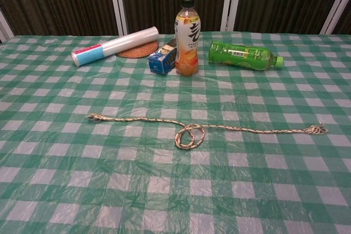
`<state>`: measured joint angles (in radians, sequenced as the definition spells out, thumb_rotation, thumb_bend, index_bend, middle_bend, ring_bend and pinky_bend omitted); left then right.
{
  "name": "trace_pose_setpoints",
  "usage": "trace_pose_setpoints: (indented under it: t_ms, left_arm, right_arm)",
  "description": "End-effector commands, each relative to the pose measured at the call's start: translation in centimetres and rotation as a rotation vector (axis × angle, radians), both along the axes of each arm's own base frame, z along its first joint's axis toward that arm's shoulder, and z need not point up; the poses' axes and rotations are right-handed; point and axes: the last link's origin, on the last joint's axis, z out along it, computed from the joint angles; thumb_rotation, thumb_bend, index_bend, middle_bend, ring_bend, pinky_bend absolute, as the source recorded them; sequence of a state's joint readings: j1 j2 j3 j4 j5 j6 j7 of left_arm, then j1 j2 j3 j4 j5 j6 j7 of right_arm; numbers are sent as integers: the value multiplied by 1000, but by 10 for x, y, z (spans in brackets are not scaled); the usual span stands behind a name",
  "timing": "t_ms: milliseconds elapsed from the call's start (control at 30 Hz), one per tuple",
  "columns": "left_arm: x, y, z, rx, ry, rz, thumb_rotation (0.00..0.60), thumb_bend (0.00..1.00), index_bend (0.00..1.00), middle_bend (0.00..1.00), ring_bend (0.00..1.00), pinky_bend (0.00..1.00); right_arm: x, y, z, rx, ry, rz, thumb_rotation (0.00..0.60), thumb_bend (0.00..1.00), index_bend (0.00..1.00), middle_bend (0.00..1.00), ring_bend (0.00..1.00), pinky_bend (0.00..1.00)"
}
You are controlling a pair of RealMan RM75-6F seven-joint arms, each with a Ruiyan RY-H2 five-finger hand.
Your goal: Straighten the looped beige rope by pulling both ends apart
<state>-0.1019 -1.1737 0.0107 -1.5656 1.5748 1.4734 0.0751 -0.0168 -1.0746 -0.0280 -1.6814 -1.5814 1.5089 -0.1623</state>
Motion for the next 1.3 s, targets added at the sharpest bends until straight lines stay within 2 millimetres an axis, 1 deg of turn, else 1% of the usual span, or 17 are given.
trace_pose_setpoints:
  t_ms: [33,133,233,333,467,500,600,667,733,867,1000,1200,1300]
  left_arm:
    - [-1,0,-3,-13,2,4,600,472,0,0,0,46]
    - [2,3,-9,-40,-3,2,600,471,0,0,0,49]
    - [9,10,-20,-73,-14,-27,600,469,0,0,0,49]
    - [22,25,-35,-134,-17,-84,600,468,0,0,0,49]
    - [46,54,-65,-189,-22,-181,600,468,8,0,0,46]
    - [50,60,-72,-196,-21,-197,600,468,31,0,0,44]
    - [61,79,-94,-219,-32,-229,600,468,140,0,0,43]
    - [68,89,-107,-243,-27,-240,600,467,206,0,0,41]
    - [74,94,-117,-265,-22,-257,600,455,273,0,0,38]
    - [88,106,-138,-279,-23,-288,600,444,309,0,0,37]
    - [94,118,-157,-290,-18,-282,600,444,334,0,0,37]
    - [103,134,-175,-262,-6,-281,600,434,369,0,0,43]
    - [103,141,-183,-249,18,-273,600,431,384,0,0,49]
  right_arm:
    - [0,0,-1,1,-1,-4,600,286,0,0,0,0]
    - [0,0,-2,8,2,-1,600,285,0,0,0,0]
    - [1,0,-3,9,-1,0,600,285,0,0,0,0]
    - [1,0,-2,5,-2,-1,600,285,0,0,0,0]
    - [1,-1,-5,15,3,0,600,285,0,0,0,0]
    - [1,-2,-6,19,5,0,600,285,0,0,0,0]
    - [0,-3,-7,23,9,-7,600,285,0,0,0,0]
    - [-1,-4,-7,20,11,-13,600,286,0,0,0,0]
    - [-2,-5,-7,19,15,-18,600,286,0,0,0,0]
    - [-4,-6,-7,21,22,-29,600,285,0,0,0,0]
    - [-5,-7,-5,17,21,-39,600,285,0,0,0,0]
    - [-7,-7,-4,16,20,-50,600,286,0,0,0,0]
    - [-8,-8,-3,16,19,-53,600,286,0,0,0,0]
